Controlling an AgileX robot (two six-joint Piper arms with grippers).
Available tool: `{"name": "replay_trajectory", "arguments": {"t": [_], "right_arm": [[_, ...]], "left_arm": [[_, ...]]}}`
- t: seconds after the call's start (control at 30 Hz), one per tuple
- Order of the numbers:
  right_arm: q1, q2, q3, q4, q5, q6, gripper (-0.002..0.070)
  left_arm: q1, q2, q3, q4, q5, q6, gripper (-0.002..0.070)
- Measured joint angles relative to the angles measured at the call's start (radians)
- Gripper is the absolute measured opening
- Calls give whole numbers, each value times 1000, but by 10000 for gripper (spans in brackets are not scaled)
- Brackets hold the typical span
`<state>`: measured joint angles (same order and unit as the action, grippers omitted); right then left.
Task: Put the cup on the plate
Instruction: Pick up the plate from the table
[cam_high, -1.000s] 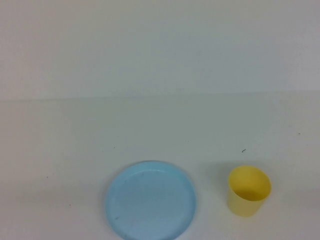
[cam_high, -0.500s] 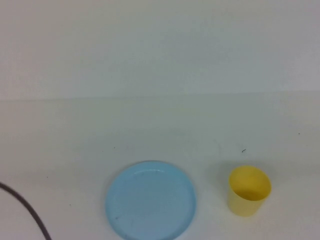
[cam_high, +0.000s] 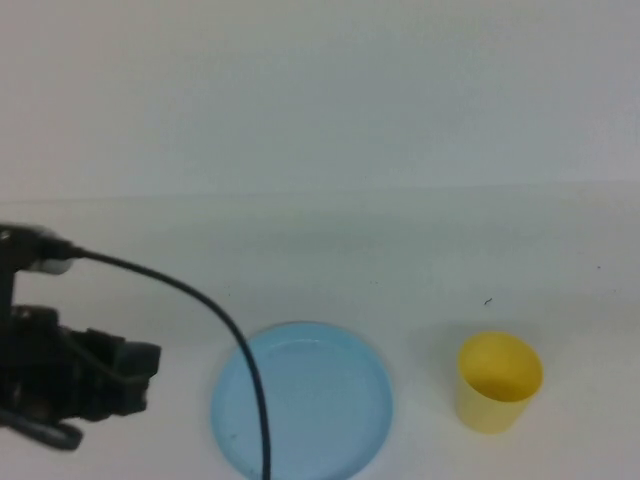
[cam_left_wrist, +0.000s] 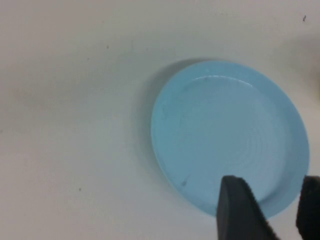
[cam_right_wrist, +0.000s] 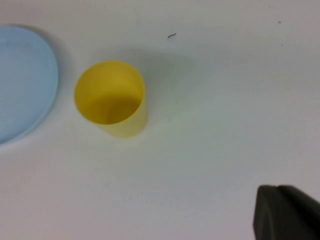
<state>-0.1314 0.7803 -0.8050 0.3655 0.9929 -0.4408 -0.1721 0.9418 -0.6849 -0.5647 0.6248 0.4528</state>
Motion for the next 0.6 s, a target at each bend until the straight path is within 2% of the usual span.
{"name": "replay_trajectory", "arguments": {"t": [0.13,0.37,0.6], "right_arm": [[0,13,0,9,15,-19,1],[0,16,-2,13,87,-13,1],[0,22,-2,23,118,-7,1]], "left_arm": [[-77,210,-105,41,-38,-1,297],[-141,572,-275,82,-19,10,309],[-182,759,-383,202,57,-63,312]]}}
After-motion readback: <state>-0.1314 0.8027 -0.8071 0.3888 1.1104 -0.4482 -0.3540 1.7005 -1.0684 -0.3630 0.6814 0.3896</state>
